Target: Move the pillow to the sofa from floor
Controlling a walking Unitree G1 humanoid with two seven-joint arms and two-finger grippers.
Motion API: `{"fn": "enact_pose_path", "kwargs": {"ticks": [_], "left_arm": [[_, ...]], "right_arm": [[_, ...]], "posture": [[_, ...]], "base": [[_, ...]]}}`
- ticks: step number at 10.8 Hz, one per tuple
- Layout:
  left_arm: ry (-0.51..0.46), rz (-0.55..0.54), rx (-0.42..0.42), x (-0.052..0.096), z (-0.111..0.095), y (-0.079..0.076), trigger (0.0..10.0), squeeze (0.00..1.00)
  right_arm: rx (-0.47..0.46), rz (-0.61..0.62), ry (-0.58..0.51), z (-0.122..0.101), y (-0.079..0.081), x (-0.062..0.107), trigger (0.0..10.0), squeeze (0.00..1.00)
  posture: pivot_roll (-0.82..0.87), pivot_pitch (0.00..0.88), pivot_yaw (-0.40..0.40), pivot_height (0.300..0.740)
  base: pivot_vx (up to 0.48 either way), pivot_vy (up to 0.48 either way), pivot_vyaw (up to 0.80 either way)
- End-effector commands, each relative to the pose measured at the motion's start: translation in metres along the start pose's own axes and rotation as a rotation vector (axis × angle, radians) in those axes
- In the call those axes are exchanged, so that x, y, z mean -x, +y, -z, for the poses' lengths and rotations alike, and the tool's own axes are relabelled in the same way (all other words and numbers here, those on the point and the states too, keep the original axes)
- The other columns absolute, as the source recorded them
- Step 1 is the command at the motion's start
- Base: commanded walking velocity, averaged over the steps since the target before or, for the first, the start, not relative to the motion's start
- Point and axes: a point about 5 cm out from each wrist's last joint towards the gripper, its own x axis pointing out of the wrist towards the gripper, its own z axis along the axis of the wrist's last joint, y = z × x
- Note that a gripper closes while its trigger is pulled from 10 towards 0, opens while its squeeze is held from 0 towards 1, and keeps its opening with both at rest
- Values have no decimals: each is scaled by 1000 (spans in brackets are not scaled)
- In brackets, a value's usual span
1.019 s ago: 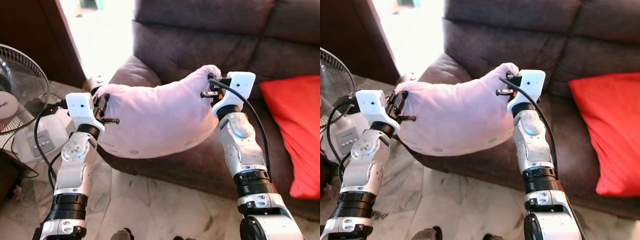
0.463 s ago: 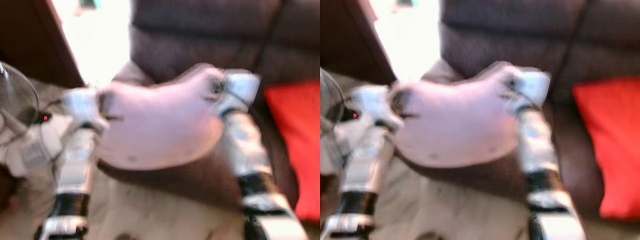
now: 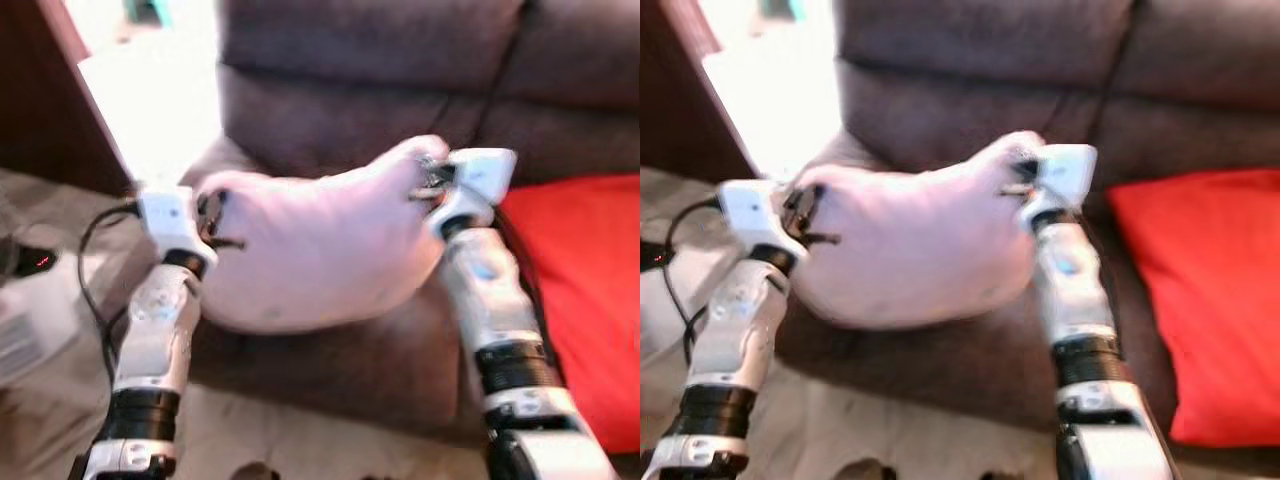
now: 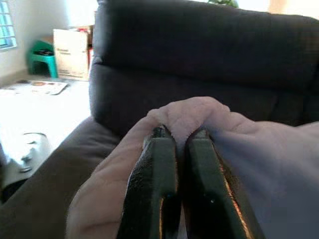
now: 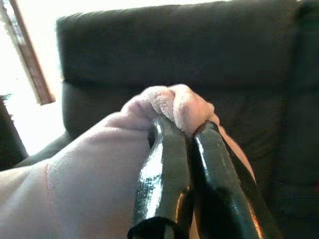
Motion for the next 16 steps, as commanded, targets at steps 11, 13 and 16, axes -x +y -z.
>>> {"fn": "enact_pose_path", "kwargs": {"ticks": [11, 13, 16], "left_arm": [[-98, -31, -29, -4, -22, 10, 10000, 0], [-101, -46, -11, -3, -23, 11, 10000, 0], [-58, 49, 93, -2, -22, -2, 10000, 0]], "right_arm": [[21, -129, -55, -12, 24, -1, 10000, 0], [18, -130, -35, -7, 24, -1, 10000, 0], [6, -134, 16, -2, 24, -14, 10000, 0]], "posture": [[177, 146, -20, 740], [179, 147, -21, 740], [184, 149, -29, 740]], "base": [[313, 0, 133], [0, 0, 0], [0, 0, 0]]}}
